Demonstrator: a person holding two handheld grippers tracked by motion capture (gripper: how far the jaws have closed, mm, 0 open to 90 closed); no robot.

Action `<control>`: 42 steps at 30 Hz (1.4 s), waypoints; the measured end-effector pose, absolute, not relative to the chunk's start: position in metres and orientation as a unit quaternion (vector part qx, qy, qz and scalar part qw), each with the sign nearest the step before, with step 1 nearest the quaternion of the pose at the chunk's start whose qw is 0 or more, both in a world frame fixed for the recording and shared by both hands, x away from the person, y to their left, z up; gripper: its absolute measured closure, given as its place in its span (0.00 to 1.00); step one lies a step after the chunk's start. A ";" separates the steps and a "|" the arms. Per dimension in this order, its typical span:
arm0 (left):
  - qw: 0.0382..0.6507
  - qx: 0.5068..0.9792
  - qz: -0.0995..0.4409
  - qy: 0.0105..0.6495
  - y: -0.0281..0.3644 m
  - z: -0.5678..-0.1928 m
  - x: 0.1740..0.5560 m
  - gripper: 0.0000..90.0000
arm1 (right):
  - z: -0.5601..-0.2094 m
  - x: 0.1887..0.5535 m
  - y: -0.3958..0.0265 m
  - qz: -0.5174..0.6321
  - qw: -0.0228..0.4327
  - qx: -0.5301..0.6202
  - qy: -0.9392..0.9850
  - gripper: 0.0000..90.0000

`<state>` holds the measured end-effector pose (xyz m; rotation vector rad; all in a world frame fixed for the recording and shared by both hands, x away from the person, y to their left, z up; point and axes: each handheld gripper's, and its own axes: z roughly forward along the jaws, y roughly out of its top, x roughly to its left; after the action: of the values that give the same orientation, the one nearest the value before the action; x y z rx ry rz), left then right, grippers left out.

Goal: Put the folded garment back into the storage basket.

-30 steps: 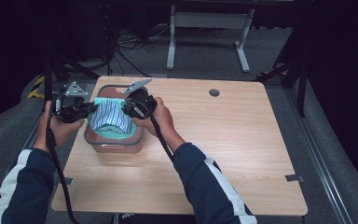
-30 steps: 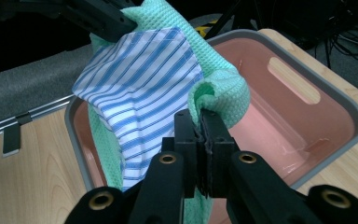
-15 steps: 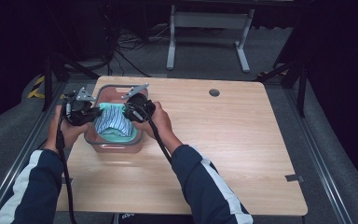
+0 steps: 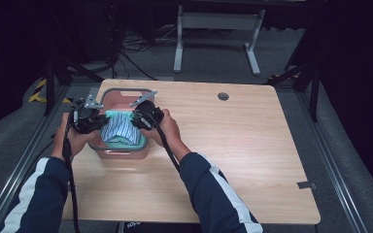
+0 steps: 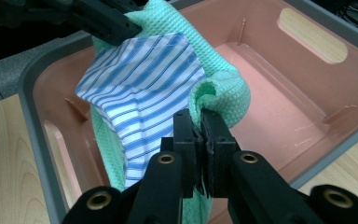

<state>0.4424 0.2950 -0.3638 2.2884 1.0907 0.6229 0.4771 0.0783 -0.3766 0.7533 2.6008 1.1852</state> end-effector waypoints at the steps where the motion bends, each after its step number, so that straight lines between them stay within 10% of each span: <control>1: 0.263 0.846 0.229 0.404 0.295 -0.364 0.443 0.93 | -0.378 0.477 0.079 0.398 0.091 0.254 0.877 0.95; 42: 0.330 0.829 0.262 0.369 0.251 -0.346 0.408 0.62 | -0.362 0.458 0.034 0.368 0.153 0.219 0.891 0.66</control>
<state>0.4078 0.2512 -0.3463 2.1670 0.9639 0.6851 0.4582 0.0339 -0.3620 0.6288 2.5551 1.0551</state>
